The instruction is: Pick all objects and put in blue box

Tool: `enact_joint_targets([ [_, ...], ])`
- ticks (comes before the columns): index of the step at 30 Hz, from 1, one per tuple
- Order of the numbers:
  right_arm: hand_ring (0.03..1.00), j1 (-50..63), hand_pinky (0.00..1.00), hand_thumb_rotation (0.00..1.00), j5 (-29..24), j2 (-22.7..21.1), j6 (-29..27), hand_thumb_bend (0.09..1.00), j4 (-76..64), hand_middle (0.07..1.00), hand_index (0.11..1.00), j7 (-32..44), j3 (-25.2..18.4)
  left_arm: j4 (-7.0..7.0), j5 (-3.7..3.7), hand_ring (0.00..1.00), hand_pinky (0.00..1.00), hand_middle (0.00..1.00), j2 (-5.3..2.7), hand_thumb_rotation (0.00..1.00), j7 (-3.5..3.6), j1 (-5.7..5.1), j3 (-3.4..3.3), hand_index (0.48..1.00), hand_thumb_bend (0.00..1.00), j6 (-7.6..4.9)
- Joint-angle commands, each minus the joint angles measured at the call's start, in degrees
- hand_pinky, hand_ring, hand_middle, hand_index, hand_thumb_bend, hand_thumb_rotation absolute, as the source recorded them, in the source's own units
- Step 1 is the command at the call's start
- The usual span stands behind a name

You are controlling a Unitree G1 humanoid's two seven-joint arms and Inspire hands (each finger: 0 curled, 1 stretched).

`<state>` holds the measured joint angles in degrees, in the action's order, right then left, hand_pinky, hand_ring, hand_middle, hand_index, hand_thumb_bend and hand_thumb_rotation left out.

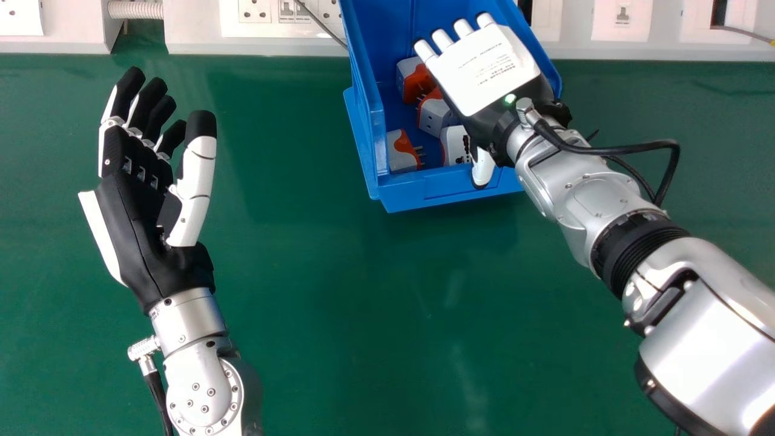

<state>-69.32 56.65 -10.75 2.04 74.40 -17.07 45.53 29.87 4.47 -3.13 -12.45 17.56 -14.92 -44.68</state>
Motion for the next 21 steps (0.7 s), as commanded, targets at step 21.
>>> enact_joint_targets([
  [21,0.998,61.9,1.0,0.34,-40.1,13.5,-35.1,0.999,-59.2,0.998,0.998,-21.7,-41.9,-8.59,-0.18,0.82,0.78,0.81,0.18,0.39,1.39,-6.05,1.23,0.818,0.7,5.13],
])
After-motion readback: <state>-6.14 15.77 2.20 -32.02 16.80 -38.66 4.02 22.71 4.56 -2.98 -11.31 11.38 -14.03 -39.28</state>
